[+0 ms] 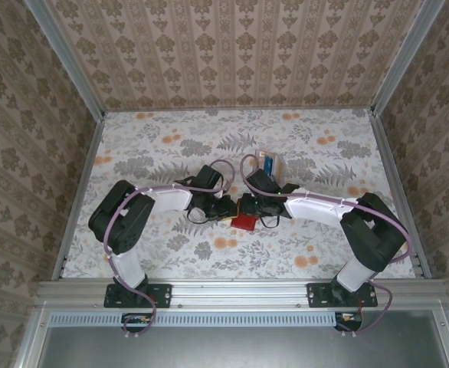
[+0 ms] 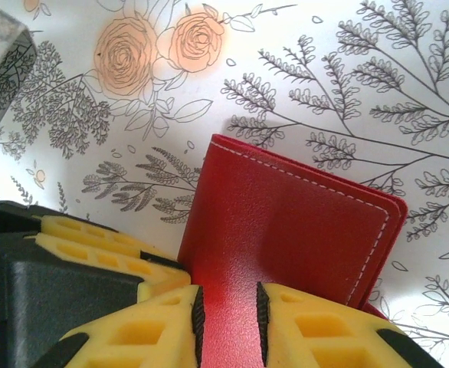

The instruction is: Put the credit cards into the card holder

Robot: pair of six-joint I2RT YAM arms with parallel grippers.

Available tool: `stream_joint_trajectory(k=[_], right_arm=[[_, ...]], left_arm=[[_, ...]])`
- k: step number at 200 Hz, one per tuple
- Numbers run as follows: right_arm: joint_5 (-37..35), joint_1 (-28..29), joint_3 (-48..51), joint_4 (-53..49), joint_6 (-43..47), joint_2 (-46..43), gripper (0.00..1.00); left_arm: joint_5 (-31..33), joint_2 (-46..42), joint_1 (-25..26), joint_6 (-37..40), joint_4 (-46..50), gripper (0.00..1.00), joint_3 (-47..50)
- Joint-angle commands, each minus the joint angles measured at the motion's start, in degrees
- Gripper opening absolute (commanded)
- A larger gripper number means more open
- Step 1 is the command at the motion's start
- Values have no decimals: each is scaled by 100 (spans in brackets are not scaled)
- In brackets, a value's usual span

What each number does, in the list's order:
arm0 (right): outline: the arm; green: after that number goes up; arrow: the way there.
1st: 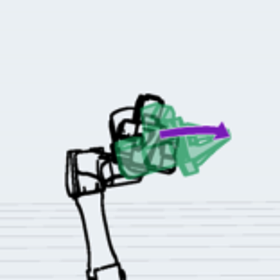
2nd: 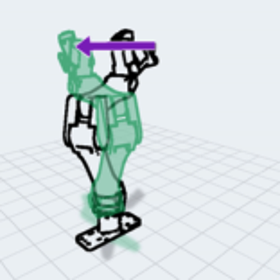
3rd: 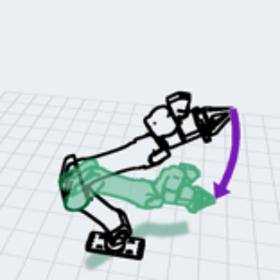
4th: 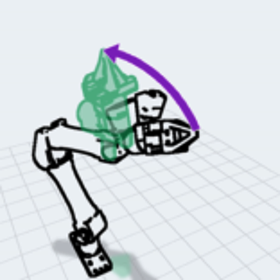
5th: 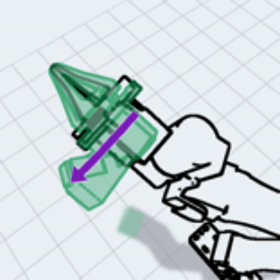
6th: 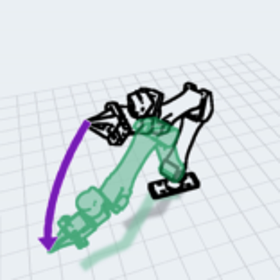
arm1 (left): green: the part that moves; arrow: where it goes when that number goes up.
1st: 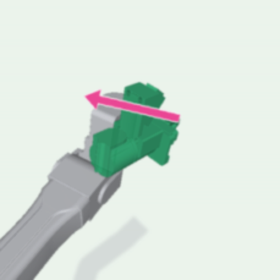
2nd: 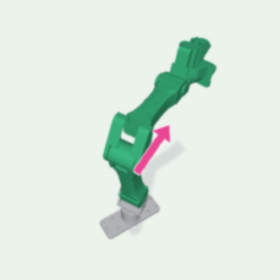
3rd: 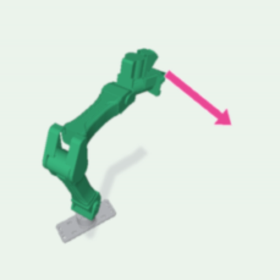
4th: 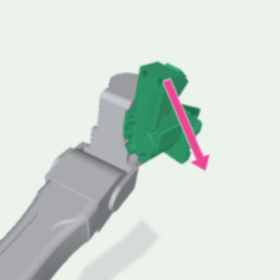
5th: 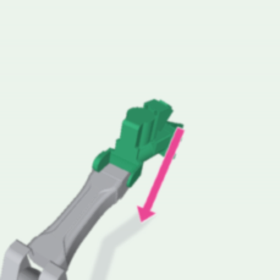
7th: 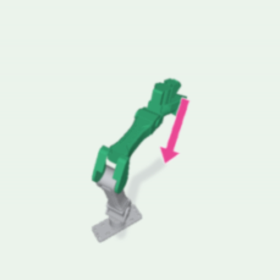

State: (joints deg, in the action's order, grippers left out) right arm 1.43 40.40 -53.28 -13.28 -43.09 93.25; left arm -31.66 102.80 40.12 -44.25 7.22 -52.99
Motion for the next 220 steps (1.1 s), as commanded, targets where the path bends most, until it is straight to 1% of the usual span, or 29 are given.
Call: stream_joint_trajectory(k=[1, 34, 56, 76, 98, 142, 164, 181, 200, 220], right_arm=[[-270, -32, 27, -185, 20, -185, 31], [-284, -37, 134, -144, -46, -267, 33], [-342, -41, 241, -97, -111, -391, 34], [-577, -41, 299, -222, -206, -511, 37], [-687, -33, 344, -325, -265, -563, 38], [-592, -15, 352, -300, -295, -375, 37], [-623, 3, 277, -324, -294, -247, 40], [-589, 9, 214, -327, -277, -140, 40], [-539, 27, 161, -321, -260, -44, 34], [-538, 46, 160, -295, -261, -49, 24]], left_arm=[[120, 209, 81, 9, 265, 18, -23], [278, 250, 116, 38, 481, 15, -136], [288, 258, 135, 11, 487, 15, -142], [284, 283, 145, 5, 494, 15, -158], [296, 288, 149, -5, 490, 15, -150], [286, 302, 171, -31, 473, 15, -163], [288, 293, 176, -31, 475, 15, -163], [296, 278, 181, -27, 488, 15, -153], [292, 271, 181, -31, 479, 15, -145], [297, 265, 189, -40, 465, 15, -138]])
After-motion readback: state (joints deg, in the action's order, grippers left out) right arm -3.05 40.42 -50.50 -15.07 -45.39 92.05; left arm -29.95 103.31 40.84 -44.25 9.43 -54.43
